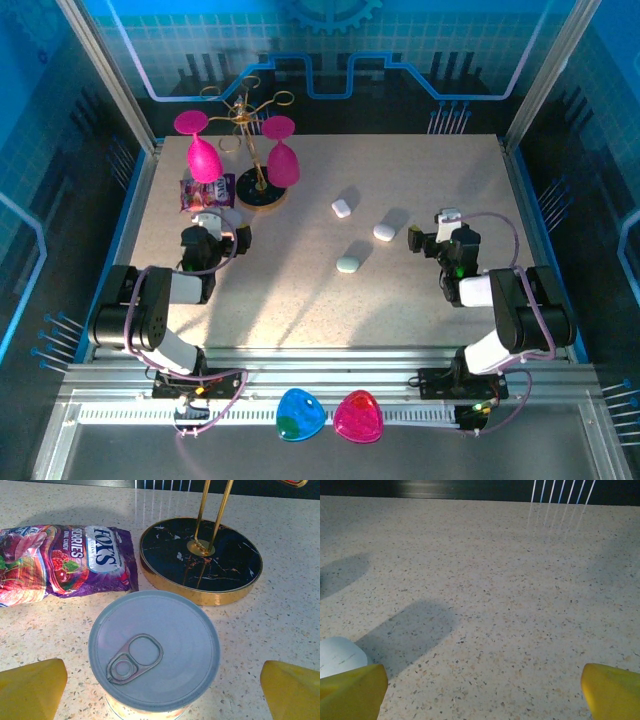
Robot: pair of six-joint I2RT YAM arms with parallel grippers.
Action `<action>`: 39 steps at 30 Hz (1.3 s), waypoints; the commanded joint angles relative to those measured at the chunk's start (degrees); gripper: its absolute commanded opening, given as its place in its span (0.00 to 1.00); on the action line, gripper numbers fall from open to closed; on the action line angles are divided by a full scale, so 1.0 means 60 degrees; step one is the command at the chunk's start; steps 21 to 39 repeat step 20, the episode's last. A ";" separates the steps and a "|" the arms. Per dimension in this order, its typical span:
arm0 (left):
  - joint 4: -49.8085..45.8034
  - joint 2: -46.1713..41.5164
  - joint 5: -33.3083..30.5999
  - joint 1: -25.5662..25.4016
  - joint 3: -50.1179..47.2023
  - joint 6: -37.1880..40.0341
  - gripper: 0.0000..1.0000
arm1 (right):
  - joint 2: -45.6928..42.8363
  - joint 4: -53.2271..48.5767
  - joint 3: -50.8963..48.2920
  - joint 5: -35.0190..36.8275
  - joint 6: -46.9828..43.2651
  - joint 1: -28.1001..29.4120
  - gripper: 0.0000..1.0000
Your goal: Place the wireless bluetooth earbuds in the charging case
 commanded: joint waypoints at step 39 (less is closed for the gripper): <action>0.0300 0.0047 0.0213 0.0014 0.0211 -0.0078 0.99 | 0.0043 0.0500 0.0120 0.0441 -0.0091 0.0050 1.00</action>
